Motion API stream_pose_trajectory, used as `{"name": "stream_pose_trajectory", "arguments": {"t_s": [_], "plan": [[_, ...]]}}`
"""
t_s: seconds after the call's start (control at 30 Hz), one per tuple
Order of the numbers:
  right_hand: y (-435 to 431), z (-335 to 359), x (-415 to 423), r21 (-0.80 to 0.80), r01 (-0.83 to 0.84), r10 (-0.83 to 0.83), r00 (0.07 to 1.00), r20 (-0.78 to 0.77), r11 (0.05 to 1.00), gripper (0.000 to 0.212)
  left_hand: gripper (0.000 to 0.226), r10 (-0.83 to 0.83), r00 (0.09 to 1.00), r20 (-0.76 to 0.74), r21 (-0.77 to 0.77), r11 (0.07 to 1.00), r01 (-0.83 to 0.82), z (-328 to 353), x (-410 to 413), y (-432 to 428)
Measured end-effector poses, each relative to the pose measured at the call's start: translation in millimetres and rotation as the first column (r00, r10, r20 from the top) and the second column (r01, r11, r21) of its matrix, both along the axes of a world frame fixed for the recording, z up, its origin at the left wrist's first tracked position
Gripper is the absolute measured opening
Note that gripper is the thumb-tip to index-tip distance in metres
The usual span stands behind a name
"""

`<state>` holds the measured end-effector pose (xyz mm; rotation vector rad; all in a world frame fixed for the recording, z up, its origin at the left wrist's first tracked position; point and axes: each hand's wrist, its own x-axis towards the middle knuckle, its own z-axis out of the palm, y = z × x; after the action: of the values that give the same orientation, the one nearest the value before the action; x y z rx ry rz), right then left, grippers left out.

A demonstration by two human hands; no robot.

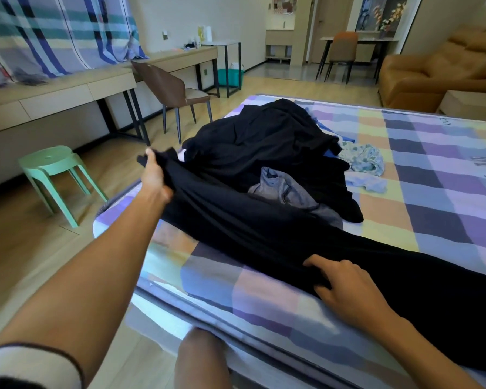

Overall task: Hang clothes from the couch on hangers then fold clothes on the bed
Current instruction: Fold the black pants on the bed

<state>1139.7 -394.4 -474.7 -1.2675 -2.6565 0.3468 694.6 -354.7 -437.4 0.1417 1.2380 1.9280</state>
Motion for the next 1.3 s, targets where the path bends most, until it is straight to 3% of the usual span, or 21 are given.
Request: {"name": "stream_pose_trajectory", "arguments": {"t_s": [0.1,0.2,0.27,0.37,0.43,0.5,0.57,0.6,0.73,0.8,0.83,0.9,0.97,1.03,1.1,1.2,1.3], "plan": [[-2,-1,-2,0.007,-0.004,0.004,0.999,0.043,1.0,0.049,0.054,-0.018,1.0,-0.007,-0.302,0.953,0.015,-74,-65,6],[1,11,-4,-0.066,-0.04,0.048,0.991,0.123,0.997,0.052,0.047,-0.112,0.993,0.035,-0.337,0.934,0.117,-65,-48,-16],[7,25,-6,-0.127,-0.077,0.096,0.983,0.153,0.989,0.048,0.033,-0.094,0.996,-0.001,-0.345,0.934,0.088,-44,-33,-24],[21,37,-16,-0.115,-0.071,0.071,0.997,-0.006,0.991,0.039,0.015,-0.095,0.989,-0.114,-0.396,0.917,0.042,-27,-29,-28],[33,37,-29,-0.063,-0.048,0.039,0.988,-0.147,0.997,0.034,0.009,-0.108,0.941,-0.322,-0.471,0.88,-0.06,-24,-34,-31],[48,32,-45,-0.017,-0.032,0.028,0.979,-0.202,0.999,0.036,0.015,-0.196,0.772,-0.604,-0.498,0.849,-0.174,-25,-41,-34],[61,26,-62,-0.016,-0.013,0.01,0.984,-0.176,1.0,0.041,0.023,-0.377,0.54,-0.752,-0.537,0.825,-0.173,-22,-42,-31],[66,24,-71,-0.012,-0.001,-0.001,0.987,-0.159,1.0,0.044,0.022,-0.466,0.437,-0.77,-0.572,0.807,-0.148,-19,-39,-28],[79,14,-97,-0.075,0.077,-0.091,0.974,-0.206,0.994,0.043,0.033,-0.708,0.183,-0.682,-0.729,0.677,-0.097,-15,-28,-14],[85,15,-104,-0.167,0.095,-0.134,0.96,-0.245,0.981,0.023,0.028,-0.751,0.015,-0.661,-0.742,0.65,-0.164,-19,-27,-6],[88,18,-105,-0.179,0.09,-0.139,0.95,-0.28,0.98,0.012,0.022,-0.721,-0.015,-0.693,-0.708,0.685,-0.171,-21,-27,-2],[93,25,-104,-0.133,0.129,-0.17,0.913,-0.372,0.983,0.013,0.022,-0.573,0.135,-0.808,-0.588,0.798,-0.133,-22,-30,3],[95,36,-104,-0.061,0.195,-0.201,0.872,-0.445,0.979,0.011,0.026,-0.482,0.286,-0.829,-0.541,0.82,-0.188,-24,-37,5],[93,39,-104,0.023,0.235,-0.204,0.887,-0.415,0.972,0.007,0.033,-0.61,0.262,-0.748,-0.663,0.702,-0.26,-30,-41,5],[87,33,-105,0.171,0.244,-0.183,0.933,-0.31,0.954,0.026,0.04,-0.718,0.198,-0.667,-0.742,0.615,-0.267,-33,-39,5],[64,23,-106,0.326,0.175,-0.059,0.939,-0.338,0.929,0.031,0.047,-0.722,0.25,-0.646,-0.761,0.633,-0.139,-28,-36,6],[42,4,-105,0.291,-0.021,0.112,0.947,-0.301,0.957,0.019,0.039,-0.727,0.333,-0.601,-0.784,0.618,-0.066,-24,-35,5]]}}
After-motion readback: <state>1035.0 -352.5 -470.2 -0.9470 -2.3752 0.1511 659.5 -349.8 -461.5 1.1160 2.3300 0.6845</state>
